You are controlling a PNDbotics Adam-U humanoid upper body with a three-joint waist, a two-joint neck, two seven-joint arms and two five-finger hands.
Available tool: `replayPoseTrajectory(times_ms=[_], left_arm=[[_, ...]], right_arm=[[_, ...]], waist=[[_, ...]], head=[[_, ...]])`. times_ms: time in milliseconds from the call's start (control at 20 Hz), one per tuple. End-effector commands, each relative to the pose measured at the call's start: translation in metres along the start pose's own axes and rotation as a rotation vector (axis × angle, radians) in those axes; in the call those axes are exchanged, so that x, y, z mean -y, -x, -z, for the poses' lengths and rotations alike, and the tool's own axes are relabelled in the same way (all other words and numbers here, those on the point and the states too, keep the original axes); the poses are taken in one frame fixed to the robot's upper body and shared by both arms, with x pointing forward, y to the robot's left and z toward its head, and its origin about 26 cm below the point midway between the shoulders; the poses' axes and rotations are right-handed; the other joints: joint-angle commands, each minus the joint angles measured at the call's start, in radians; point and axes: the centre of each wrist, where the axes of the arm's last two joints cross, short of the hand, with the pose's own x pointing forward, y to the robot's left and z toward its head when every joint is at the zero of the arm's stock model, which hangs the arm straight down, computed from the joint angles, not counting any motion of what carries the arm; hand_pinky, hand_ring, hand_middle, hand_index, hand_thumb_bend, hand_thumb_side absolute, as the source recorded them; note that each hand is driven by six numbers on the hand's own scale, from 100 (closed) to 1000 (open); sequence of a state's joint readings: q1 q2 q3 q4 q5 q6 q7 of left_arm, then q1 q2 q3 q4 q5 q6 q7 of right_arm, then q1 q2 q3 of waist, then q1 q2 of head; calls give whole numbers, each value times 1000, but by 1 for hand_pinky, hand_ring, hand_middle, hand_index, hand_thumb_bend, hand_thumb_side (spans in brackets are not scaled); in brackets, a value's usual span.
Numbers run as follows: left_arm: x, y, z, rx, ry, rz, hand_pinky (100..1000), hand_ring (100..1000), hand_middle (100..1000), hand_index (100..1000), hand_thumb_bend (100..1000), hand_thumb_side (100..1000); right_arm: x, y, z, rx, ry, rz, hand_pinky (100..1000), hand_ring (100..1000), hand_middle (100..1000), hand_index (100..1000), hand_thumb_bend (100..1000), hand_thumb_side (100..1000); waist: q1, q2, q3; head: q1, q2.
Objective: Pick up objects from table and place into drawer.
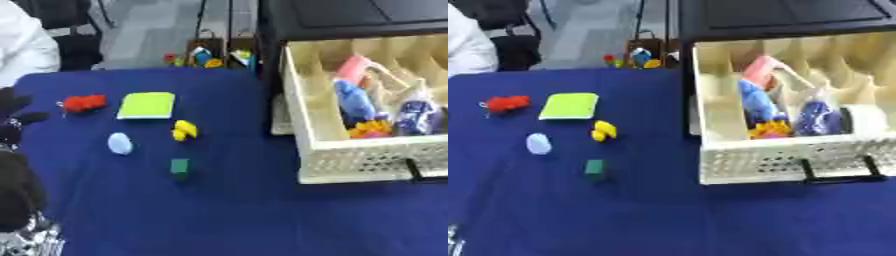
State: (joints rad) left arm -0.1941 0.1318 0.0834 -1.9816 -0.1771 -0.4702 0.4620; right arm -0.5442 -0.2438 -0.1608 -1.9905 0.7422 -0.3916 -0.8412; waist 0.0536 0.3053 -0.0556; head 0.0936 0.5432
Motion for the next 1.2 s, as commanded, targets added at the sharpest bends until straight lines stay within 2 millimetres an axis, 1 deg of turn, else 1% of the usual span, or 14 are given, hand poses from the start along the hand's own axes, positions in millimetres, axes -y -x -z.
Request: replayPoseTrajectory(times_ms=[50, 500, 700, 850, 1000, 1200], left_arm=[[0, -4, 6, 27, 5, -2, 574, 690, 678, 797, 643, 1000], [-2, -4, 6, 30, 11, 10, 573, 689, 680, 796, 655, 1000], [-10, -4, 9, 45, 41, 48, 572, 689, 682, 795, 655, 1000], [-19, -4, 11, 53, 85, 104, 570, 686, 680, 794, 651, 1000], [-32, -4, 16, 56, 147, 197, 564, 675, 676, 792, 651, 1000], [-56, -8, 36, 77, 259, 404, 566, 666, 673, 794, 678, 1000]], right_arm=[[2, 1, 8, 42, 28, 24, 634, 676, 657, 791, 100, 1000], [2, 1, 8, 41, 27, 25, 635, 677, 656, 791, 100, 1000], [2, 1, 7, 41, 25, 26, 636, 677, 656, 792, 100, 1000], [2, 1, 7, 42, 23, 27, 636, 677, 656, 792, 100, 1000], [2, 1, 8, 43, 20, 29, 636, 677, 656, 792, 100, 1000], [3, 1, 7, 43, 12, 30, 636, 677, 656, 791, 100, 1000]], waist=[[-3, -16, 1], [1, -13, -1], [4, -12, -4], [7, -12, -7], [10, -13, -11], [16, -19, -15]], head=[[4, -9], [4, -10], [3, -10], [3, -12], [1, -13], [2, -9]])
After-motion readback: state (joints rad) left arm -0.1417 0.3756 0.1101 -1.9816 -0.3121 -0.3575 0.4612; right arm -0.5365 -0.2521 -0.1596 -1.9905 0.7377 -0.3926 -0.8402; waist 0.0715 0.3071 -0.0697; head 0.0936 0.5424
